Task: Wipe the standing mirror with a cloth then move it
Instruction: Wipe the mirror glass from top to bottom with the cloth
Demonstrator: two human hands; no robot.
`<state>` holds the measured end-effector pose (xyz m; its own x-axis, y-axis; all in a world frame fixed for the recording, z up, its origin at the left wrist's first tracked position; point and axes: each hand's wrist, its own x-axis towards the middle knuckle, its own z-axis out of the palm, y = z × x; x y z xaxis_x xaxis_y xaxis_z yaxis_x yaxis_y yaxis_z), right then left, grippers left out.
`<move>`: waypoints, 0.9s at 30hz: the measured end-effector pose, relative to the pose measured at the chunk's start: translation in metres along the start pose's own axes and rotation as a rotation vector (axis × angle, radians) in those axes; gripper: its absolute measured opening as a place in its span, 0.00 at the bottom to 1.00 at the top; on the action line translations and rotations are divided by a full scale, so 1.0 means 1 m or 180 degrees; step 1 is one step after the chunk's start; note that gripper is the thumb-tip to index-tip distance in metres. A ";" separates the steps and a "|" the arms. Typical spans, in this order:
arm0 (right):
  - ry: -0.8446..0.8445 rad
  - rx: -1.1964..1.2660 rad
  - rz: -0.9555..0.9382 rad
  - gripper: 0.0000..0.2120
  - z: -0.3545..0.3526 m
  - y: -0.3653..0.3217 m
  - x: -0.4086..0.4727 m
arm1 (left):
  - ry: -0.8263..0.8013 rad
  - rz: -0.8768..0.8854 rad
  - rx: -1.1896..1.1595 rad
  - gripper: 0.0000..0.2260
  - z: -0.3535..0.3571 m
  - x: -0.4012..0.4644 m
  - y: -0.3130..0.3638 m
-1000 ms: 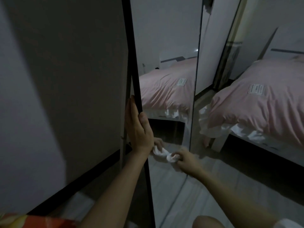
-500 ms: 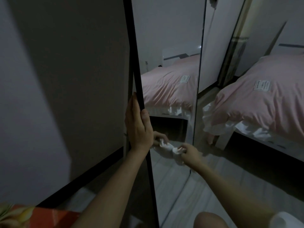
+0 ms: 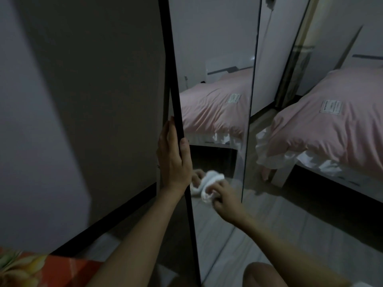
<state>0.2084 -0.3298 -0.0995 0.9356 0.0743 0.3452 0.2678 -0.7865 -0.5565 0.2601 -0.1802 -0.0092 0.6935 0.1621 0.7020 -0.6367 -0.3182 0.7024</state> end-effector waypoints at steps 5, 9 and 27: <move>0.0370 -0.0207 0.0929 0.04 -0.027 0.007 0.014 | 0.0062 -0.0085 -0.0056 0.20 0.001 -0.004 -0.002; 0.1624 -0.0139 0.1194 0.07 -0.067 -0.012 0.053 | 0.0171 -0.0123 -0.0070 0.25 0.007 -0.007 -0.002; 0.0902 0.0483 0.2221 0.16 -0.034 0.037 0.037 | 0.0220 -0.0178 -0.0077 0.25 0.016 -0.016 -0.015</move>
<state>0.2456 -0.3773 -0.0817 0.8101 -0.5846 0.0450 -0.3154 -0.4992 -0.8070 0.2633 -0.1930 -0.0328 0.7037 0.2433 0.6675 -0.6061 -0.2845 0.7427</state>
